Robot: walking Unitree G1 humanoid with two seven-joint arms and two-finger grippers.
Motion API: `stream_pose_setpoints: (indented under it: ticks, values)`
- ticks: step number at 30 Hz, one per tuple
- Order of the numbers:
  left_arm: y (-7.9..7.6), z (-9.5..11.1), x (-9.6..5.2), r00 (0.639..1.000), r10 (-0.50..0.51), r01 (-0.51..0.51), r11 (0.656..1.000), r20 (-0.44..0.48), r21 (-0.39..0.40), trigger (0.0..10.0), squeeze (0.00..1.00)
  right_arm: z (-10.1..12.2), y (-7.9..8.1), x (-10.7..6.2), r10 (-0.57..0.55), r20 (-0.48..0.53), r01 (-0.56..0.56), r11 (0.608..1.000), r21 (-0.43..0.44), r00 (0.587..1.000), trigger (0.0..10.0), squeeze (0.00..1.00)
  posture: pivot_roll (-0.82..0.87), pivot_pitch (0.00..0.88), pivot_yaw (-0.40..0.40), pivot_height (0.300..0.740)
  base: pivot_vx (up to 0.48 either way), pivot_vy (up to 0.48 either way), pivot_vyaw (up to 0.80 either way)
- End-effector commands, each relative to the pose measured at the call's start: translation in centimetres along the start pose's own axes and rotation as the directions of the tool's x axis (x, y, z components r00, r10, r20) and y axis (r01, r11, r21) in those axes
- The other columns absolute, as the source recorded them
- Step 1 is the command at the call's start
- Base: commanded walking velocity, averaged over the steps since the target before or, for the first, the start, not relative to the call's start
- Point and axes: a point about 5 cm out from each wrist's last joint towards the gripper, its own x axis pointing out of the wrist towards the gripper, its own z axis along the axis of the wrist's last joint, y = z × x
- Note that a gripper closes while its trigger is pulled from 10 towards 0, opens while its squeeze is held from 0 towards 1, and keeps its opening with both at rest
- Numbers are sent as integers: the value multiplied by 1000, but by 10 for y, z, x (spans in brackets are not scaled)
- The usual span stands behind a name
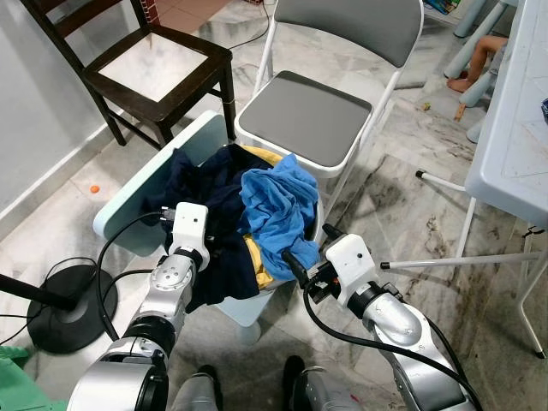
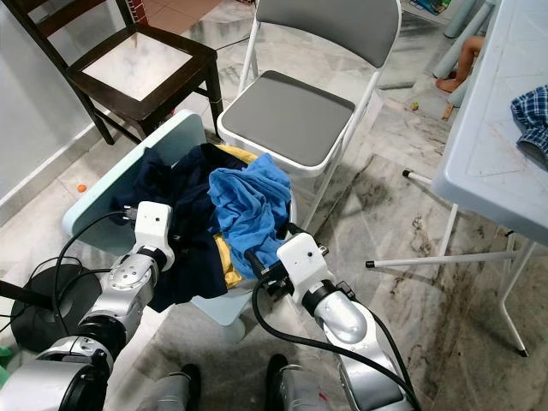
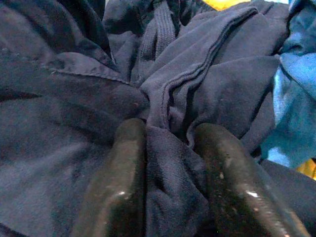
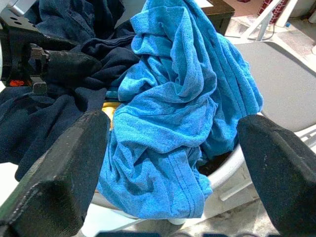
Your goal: Hang hanger
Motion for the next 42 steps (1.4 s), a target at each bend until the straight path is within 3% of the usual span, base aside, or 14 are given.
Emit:
stream_pose_setpoints:
  ticks: [1, 7, 14, 16, 18, 21, 22, 25, 32, 36, 38, 39, 40, 42]
  values:
    - [-4, -15, -6, 998, -23, 24, 1000, -57, 6, 0, 0, -5, 2, -1, 6, -19, -6, 1000, 4, 1000, 10000, 0, 114, 324, -51, 740, 0, 0, 0]
    - [-8, -18, -10, 998, -42, 42, 999, -44, 12, 0, 0, -6, 2, -1, 8, -21, -8, 1000, 4, 1000, 10000, 0, 114, 324, -49, 740, 0, 0, 0]
    - [-3, -14, -22, 997, -42, 41, 999, 63, 20, 0, 0, -7, 1, 0, 0, -24, 0, 1000, 3, 1000, 10000, 0, 124, 316, -47, 740, 0, 0, 0]
    - [-1, -11, -26, 995, -37, 35, 999, 97, 23, 0, 0, -8, 1, 1, 0, -23, 0, 1000, 3, 1000, 10000, 0, 130, 314, -47, 740, 0, 0, 0]
    - [5, 3, -33, 978, -2, -3, 1000, 209, 23, 0, 0, -7, 0, 4, 2, -19, -2, 1000, 3, 1000, 10000, 0, 141, 310, -51, 740, 0, 0, 0]
    - [8, 12, -36, 965, 12, -24, 999, 262, 41, 0, 0, -6, 0, 5, 4, -16, -4, 1000, 2, 1000, 10000, 0, 149, 307, -52, 740, 0, 0, 0]
    - [12, 27, -38, 942, 39, -57, 997, 333, 44, 0, 0, -6, 0, 7, 6, -13, -6, 1000, 1, 1000, 10000, 0, 154, 304, -52, 740, 0, 0, 0]
    - [17, 55, -36, 899, 62, -95, 994, 433, 54, 0, 0, -6, -1, 10, 7, -10, -7, 1000, 1, 1000, 10000, 0, 164, 297, -53, 740, 0, 0, 0]
    - [16, 104, -30, 825, 65, -115, 992, 562, 53, 0, 0, -6, -1, 15, 8, -1, -8, 1000, 0, 1000, 10000, 0, 168, 283, -50, 740, 0, 0, 0]
    - [10, 142, -27, 755, 54, -109, 993, 653, 44, 0, 0, -5, -2, 18, 0, 6, 0, 1000, -3, 1000, 10000, 0, 167, 268, -41, 740, 0, 0, 0]
    - [-5, 177, -34, 668, -16, -44, 997, 744, 62, 0, 0, -5, -3, 19, -9, 10, 9, 1000, -4, 1000, 10000, 0, 161, 261, -35, 740, 0, 0, 0]
    - [-5, 177, -34, 668, -16, -44, 997, 744, 62, 0, 0, -5, -3, 19, -9, 10, 9, 1000, -4, 1000, 10000, 0, 161, 261, -35, 740, 0, 0, 0]
    - [-11, 188, -40, 634, -55, -15, 996, 772, 84, 0, 0, -5, -3, 20, -12, 12, 12, 1000, -5, 1000, 10000, 0, 161, 259, -32, 740, 0, 0, 0]
    - [-13, 192, -43, 618, -76, 5, 996, 783, 92, 0, 0, -5, -4, 19, -15, 13, 16, 1000, -5, 1000, 10000, 0, 161, 259, -32, 740, 0, 0, 0]
